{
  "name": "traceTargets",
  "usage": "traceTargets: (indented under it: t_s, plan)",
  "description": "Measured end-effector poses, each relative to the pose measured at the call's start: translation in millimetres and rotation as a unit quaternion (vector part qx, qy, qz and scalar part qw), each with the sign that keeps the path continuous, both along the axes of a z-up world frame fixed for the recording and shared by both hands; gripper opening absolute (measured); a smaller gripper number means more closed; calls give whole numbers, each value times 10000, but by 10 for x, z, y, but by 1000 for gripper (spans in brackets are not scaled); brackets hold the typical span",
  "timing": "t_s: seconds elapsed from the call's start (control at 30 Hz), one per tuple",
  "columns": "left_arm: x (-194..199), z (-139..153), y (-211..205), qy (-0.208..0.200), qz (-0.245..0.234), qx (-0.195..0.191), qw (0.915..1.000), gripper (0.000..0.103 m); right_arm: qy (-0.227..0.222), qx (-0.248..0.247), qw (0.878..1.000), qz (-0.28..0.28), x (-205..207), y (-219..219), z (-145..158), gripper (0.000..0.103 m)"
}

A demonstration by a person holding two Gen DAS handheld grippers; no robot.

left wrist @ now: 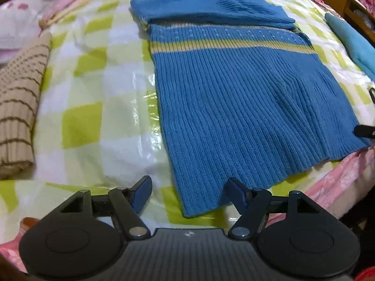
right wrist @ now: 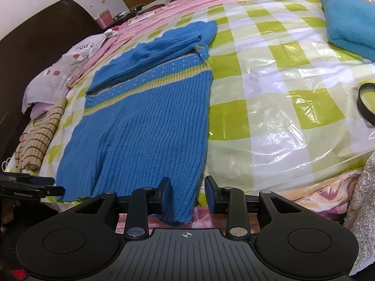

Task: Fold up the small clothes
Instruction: 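Bring both open tools down to the sweater hem, then close both tools on the ribbed sweater hem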

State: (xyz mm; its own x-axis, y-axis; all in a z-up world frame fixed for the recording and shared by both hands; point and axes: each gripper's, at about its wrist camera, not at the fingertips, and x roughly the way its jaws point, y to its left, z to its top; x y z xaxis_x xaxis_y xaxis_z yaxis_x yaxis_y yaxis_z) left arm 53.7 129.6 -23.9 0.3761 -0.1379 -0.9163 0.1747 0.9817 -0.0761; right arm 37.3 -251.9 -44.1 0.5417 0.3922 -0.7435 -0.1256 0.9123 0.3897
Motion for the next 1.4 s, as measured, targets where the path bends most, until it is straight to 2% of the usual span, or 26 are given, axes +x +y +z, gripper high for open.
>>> traceTargets:
  t_s: [0.13,0.3,0.37,0.4,0.7,0.8,0.9,0.97,1.0,1.13,1.23,1.4]
  plan:
    - [-5,4,-64,31,-115,-153,9998,59,27,72,10000,59,17,3,-11,32]
    - [60,16,-77,49,-102,-474,9988,52,118,189,9998,-3,49,-46,-16,32]
    - [78,32,-53,54,-84,-776,9969,51,141,202,9997,-28,51,-61,-16,32]
    - [99,19,-53,67,-72,-811,9967,51,162,233,9996,-34,54,-66,-19,32]
    - [140,-17,-26,186,40,-805,9966,51,297,538,9980,144,96,-42,-46,34]
    - [154,-28,-32,208,51,-789,9967,51,344,862,9956,108,110,-73,-91,34]
    - [147,-20,8,168,163,-802,9965,40,389,1152,9926,28,140,-94,-156,34]
    - [145,-13,68,165,267,-977,9947,20,419,1318,9904,-35,156,-113,-173,31]
    - [144,-16,100,178,314,-1124,9930,17,442,1379,9894,-58,163,-121,-181,30]
    - [156,-17,132,173,381,-1344,9900,15,479,1422,9887,-37,182,-92,-189,20]
    - [158,20,130,99,332,-1548,9873,15,459,1574,9865,-33,192,-78,-182,20]
    - [190,-40,84,205,293,-1389,9897,16,517,1474,9877,-42,226,-29,-199,23]
